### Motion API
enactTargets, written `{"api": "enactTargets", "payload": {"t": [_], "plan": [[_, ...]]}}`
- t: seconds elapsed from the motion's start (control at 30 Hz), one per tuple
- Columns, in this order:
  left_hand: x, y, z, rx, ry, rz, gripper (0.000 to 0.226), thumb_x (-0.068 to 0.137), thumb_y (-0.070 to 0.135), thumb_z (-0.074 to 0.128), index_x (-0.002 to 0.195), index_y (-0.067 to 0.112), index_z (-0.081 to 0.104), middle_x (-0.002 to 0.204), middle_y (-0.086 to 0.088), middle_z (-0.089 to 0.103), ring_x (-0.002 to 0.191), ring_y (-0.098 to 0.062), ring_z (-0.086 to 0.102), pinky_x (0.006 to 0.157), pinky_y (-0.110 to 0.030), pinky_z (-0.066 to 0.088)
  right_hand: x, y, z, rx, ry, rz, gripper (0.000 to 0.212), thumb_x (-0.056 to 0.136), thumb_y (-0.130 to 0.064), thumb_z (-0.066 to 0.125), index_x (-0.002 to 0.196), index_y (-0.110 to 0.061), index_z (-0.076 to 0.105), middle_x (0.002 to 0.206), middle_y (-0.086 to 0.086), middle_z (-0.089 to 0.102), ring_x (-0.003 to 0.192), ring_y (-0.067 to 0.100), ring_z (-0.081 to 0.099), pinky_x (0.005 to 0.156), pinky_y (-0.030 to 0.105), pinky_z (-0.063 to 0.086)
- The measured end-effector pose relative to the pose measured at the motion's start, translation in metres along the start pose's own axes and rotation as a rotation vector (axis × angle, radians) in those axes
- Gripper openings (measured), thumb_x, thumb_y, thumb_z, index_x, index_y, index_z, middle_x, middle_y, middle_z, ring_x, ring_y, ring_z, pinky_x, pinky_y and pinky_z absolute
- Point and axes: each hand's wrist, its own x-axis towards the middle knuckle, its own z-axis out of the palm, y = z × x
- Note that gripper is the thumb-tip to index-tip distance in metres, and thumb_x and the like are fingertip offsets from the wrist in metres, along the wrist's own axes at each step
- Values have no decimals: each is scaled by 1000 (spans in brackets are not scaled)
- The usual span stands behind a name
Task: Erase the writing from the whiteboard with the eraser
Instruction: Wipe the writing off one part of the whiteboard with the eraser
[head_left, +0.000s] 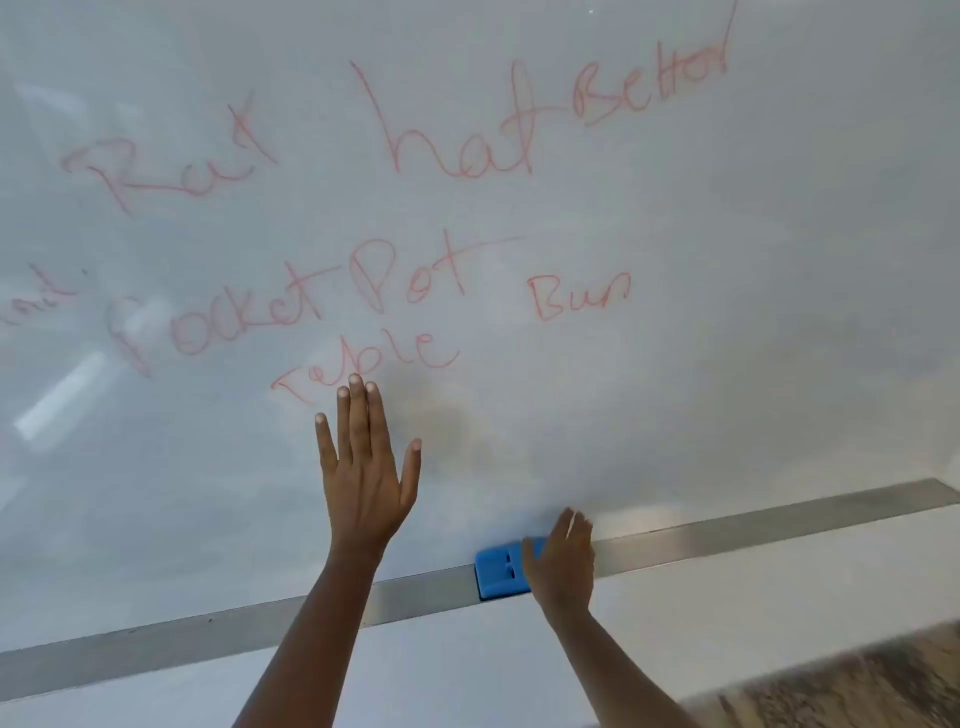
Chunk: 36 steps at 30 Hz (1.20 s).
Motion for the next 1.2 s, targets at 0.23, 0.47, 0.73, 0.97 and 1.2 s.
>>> {"api": "enactTargets", "payload": {"t": [0.23,0.47,0.73,0.97,1.2], "plan": [[5,-8,4,60,73,25,64,96,42,19,143,-1,10,146,-21,24,142,-16,-8,114,-41,-1,5,-3,18,-50,-248,77,77,92,-49,46,143,-3,12,148,16,26,139,29,22,112,35,26],[18,-15,3,65,118,57,64,96,42,18,145,10,-8,153,-11,0,142,-17,-10,114,-41,-1,13,-9,21,-61,-209,65,63,87,-39,58,130,-3,31,134,10,42,126,21,39,102,25,37],[40,-21,-6,76,184,113,63,96,42,14,145,9,-10,154,0,-21,142,-17,-10,114,-41,-3,5,-15,-22,100,-131,-67,55,77,-36,65,122,-18,39,120,5,49,116,19,42,92,27,43],[105,-23,-38,76,303,181,63,96,43,12,145,12,-13,152,4,-25,141,-14,-13,114,-39,-5,1,-60,-140,238,395,-342,51,65,-32,77,111,-19,61,94,5,57,91,24,54,80,38,43],[185,-22,-82,117,400,183,64,91,37,29,140,-2,14,146,-22,23,140,-23,3,114,-38,-2,12,-125,-275,392,809,-596,51,70,-23,76,116,-12,59,97,17,54,91,33,49,81,50,43]]}}
